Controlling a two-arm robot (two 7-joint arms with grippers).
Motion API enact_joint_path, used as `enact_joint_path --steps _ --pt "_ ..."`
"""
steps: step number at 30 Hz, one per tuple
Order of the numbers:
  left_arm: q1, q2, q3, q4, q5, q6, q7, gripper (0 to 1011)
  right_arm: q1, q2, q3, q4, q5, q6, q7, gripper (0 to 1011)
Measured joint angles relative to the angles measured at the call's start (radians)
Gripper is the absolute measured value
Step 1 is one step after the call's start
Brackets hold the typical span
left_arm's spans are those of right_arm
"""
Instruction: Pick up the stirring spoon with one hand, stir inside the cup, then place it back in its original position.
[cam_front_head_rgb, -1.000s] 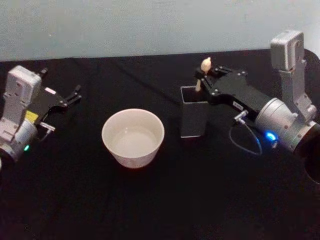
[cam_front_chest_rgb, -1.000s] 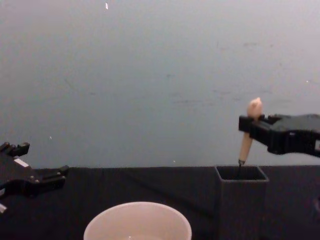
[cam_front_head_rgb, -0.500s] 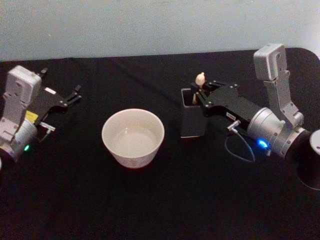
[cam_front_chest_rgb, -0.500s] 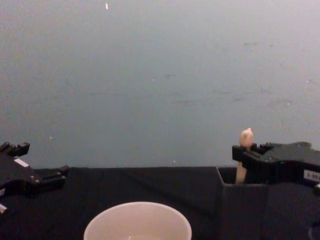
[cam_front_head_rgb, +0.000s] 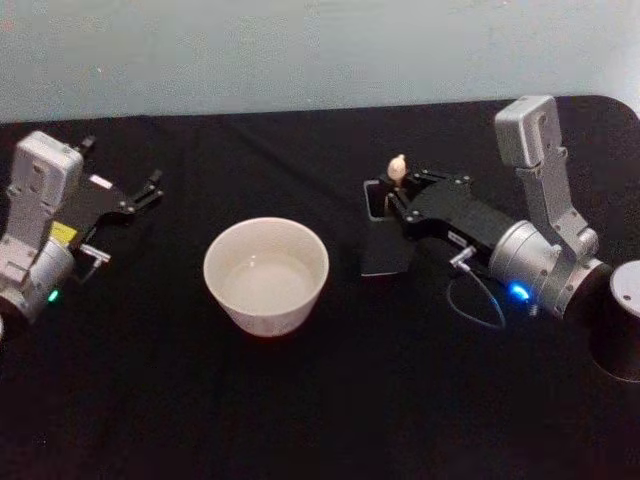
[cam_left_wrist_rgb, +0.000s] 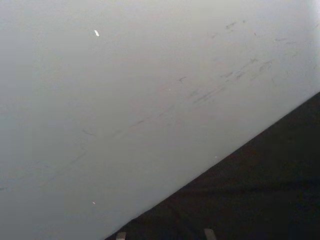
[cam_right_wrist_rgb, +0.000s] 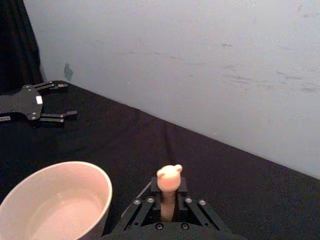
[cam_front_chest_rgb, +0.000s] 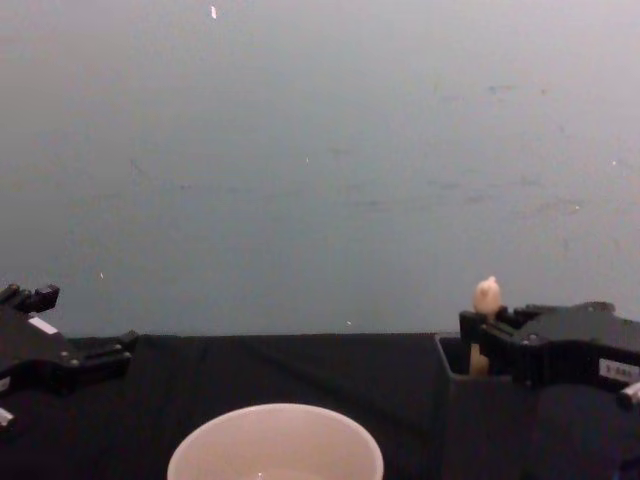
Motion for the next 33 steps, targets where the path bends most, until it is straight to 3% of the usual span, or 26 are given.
enact_joint_path --steps 10,33 --pt "0.0 0.0 0.0 0.0 0.0 0.0 0.0 1001 0.0 0.001 0.001 -0.002 0.002 -0.001 0.0 182" --pt "0.0 0.0 0.0 0.0 0.0 0.0 0.0 1001 -0.001 0.002 0.002 -0.003 0.006 -0.003 0.0 882"
